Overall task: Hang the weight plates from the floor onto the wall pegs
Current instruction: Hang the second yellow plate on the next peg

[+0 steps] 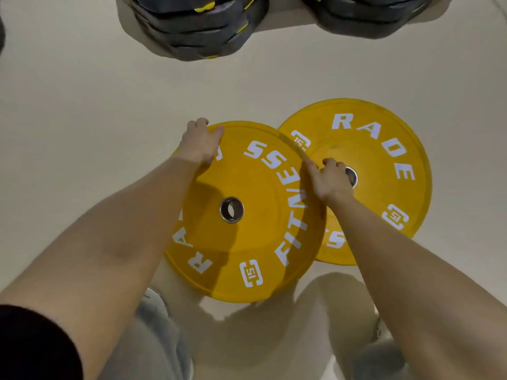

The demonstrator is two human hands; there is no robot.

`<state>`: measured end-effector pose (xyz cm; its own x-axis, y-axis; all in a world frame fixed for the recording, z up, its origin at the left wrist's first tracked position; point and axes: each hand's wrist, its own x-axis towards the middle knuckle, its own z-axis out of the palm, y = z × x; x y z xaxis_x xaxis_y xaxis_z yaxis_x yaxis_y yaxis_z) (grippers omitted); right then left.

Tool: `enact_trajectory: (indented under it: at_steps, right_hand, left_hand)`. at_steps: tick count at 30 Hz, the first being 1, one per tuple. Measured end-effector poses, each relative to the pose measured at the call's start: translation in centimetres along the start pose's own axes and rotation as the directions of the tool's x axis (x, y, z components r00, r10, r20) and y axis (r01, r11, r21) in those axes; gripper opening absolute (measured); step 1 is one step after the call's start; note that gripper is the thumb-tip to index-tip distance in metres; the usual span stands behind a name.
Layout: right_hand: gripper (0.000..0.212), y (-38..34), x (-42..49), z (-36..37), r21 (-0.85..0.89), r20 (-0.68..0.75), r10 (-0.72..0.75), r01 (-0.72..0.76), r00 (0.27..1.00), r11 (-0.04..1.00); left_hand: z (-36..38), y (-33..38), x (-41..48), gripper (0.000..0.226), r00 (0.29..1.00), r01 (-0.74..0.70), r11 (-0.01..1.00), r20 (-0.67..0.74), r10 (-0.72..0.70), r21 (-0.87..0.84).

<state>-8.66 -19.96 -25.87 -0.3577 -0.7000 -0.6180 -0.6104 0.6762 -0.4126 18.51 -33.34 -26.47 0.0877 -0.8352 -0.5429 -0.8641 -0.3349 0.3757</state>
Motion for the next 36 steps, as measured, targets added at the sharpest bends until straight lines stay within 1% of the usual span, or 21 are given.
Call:
enact_trajectory:
  at_steps: [2, 3, 4, 6, 7, 9, 11, 14, 18, 23, 26, 27, 29, 31, 32, 35, 36]
  right_hand:
    - [0.075, 1.0, 1.4, 1.2, 0.123, 0.063, 0.014, -0.021, 0.998, 0.992]
    - [0.074, 1.2, 1.6, 1.5, 0.176, 0.100, 0.029, -0.046, 0.995, 0.983]
    - [0.072, 1.5, 2.1, 2.0, 0.228, 0.120, 0.044, -0.071, 0.992, 0.971]
    - [0.070, 1.6, 2.4, 2.3, 0.297, 0.135, 0.061, -0.099, 0.989, 0.950]
    - [0.071, 1.7, 2.5, 2.4, 0.310, 0.146, 0.070, -0.113, 0.987, 0.944]
    - [0.079, 1.6, 2.7, 2.5, 0.317, 0.191, 0.096, -0.154, 0.977, 0.936]
    - [0.088, 1.6, 2.8, 2.5, 0.329, 0.226, 0.134, -0.205, 0.965, 0.922]
    - [0.090, 1.3, 2.6, 2.6, 0.355, 0.213, 0.150, -0.220, 0.965, 0.909]
    - [0.090, 1.3, 1.9, 2.7, 0.381, 0.182, 0.131, -0.193, 0.974, 0.904]
    - [0.087, 1.4, 0.3, 2.5, 0.354, 0.132, 0.059, -0.102, 0.990, 0.929]
    - [0.107, 1.6, -0.7, 2.3, 0.365, 0.097, 0.034, -0.067, 0.995, 0.929]
    - [0.111, 1.6, -1.2, 2.1, 0.365, 0.083, 0.030, -0.058, 0.996, 0.929]
    - [0.112, 1.5, -2.1, 1.9, 0.374, 0.074, 0.004, -0.032, 0.997, 0.927]
    - [0.117, 1.6, -3.3, 1.7, 0.394, 0.045, -0.016, -0.003, 0.999, 0.919]
    - [0.118, 1.8, -3.4, 1.8, 0.398, 0.036, -0.023, 0.007, 0.999, 0.917]
    - [0.104, 1.1, -5.5, 1.3, 0.382, -0.001, -0.077, 0.071, 0.997, 0.922]
    - [0.100, 0.6, -6.0, 1.0, 0.371, -0.017, -0.097, 0.096, 0.995, 0.924]
  left_hand:
    - [0.7, -1.0, 2.6, 0.058, 0.992, -0.034, 0.994, -0.118, 0.046, 0.105]
    - [0.8, -1.2, 3.9, 0.054, 0.990, -0.041, 0.992, -0.131, 0.056, 0.116]
    - [1.0, -1.0, 5.2, 0.053, 0.993, -0.051, 0.994, -0.099, 0.061, 0.101]
    - [0.7, -0.6, 7.3, 0.053, 0.998, -0.014, 0.999, 0.059, 0.012, 0.041]
    - [0.5, -0.4, 7.9, 0.053, 0.991, 0.025, 1.000, 0.129, -0.026, 0.004]
    - [0.1, -0.9, 8.5, 0.047, 0.973, 0.063, 0.998, 0.223, -0.055, -0.029]
    - [0.1, -1.7, 8.7, 0.038, 0.957, 0.063, 0.996, 0.287, -0.044, -0.058]
    - [0.3, -1.7, 8.1, 0.035, 0.951, 0.009, 0.998, 0.308, 0.010, -0.061]
    - [0.1, -0.8, 6.5, 0.030, 0.961, -0.079, 0.996, 0.268, 0.066, 0.041]
    - [-1.5, -1.7, 5.0, 0.036, 0.963, -0.199, 0.963, 0.217, 0.159, 0.179]
    - [-3.1, -2.0, 3.8, 0.039, 0.948, -0.296, 0.927, 0.192, 0.255, 0.230]
    - [-3.4, -2.2, 3.4, 0.039, 0.944, -0.318, 0.911, 0.177, 0.278, 0.263]
    - [-4.0, -2.3, 2.5, 0.035, 0.943, -0.333, 0.878, 0.110, 0.314, 0.345]
    - [-4.6, -2.4, 1.0, 0.032, 0.937, -0.317, 0.837, 0.012, 0.349, 0.446]
    - [-4.7, -2.3, 0.5, 0.030, 0.941, -0.294, 0.830, -0.010, 0.339, 0.474]
    - [-6.0, -3.0, -1.5, 0.024, 0.935, -0.259, 0.825, -0.085, 0.346, 0.503]
    - [-6.4, -3.3, -2.3, 0.022, 0.934, -0.242, 0.837, -0.116, 0.338, 0.490]
